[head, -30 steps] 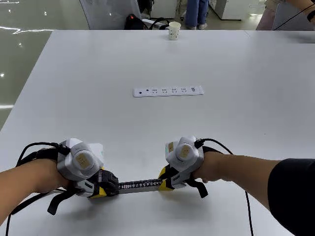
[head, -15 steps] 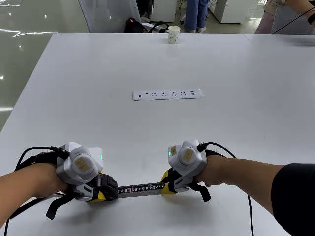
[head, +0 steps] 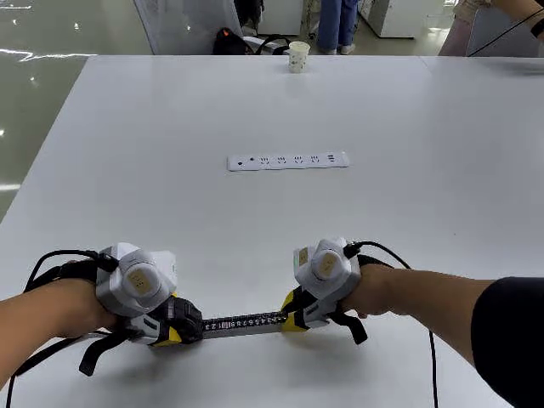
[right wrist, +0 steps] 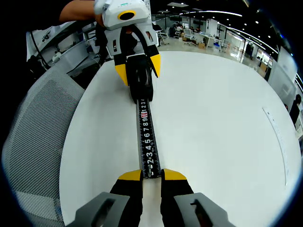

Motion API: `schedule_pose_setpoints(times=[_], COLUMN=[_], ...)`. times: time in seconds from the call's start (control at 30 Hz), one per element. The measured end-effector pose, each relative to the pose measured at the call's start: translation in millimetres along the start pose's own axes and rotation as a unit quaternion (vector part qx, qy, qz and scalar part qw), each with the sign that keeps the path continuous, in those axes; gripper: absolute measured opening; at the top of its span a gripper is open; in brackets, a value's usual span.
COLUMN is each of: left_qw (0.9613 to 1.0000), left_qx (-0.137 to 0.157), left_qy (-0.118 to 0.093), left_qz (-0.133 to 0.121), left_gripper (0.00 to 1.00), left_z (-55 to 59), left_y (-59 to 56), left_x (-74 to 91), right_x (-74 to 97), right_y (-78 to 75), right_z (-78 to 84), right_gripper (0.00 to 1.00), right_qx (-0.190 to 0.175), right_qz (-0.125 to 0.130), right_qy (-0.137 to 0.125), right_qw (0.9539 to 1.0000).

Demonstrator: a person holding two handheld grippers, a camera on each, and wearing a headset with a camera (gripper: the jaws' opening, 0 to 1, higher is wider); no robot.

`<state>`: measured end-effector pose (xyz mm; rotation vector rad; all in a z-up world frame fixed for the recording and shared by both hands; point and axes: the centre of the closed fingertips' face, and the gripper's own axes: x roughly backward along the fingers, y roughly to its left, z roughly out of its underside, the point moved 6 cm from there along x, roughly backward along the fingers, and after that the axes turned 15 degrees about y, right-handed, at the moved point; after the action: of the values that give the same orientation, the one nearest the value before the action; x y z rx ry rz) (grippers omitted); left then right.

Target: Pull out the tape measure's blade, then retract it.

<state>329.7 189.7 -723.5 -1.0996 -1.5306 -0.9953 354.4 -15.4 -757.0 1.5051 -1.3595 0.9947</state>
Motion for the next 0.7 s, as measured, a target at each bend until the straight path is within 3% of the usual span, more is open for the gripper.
schedule_pose_setpoints(times=[0.7], left_qw=[1.0], left_qx=[0.001], left_qy=[0.0], left_qz=[0.001], left_gripper=[0.31], left_z=[-0.4], left_y=[0.7], left_x=[-0.1], right_x=[2.9], right_y=[-0.8], right_z=[8.5], right_gripper=[0.1], right_qx=[-0.006], right_qz=[0.001], right_qy=[0.002], right_qw=[1.0])
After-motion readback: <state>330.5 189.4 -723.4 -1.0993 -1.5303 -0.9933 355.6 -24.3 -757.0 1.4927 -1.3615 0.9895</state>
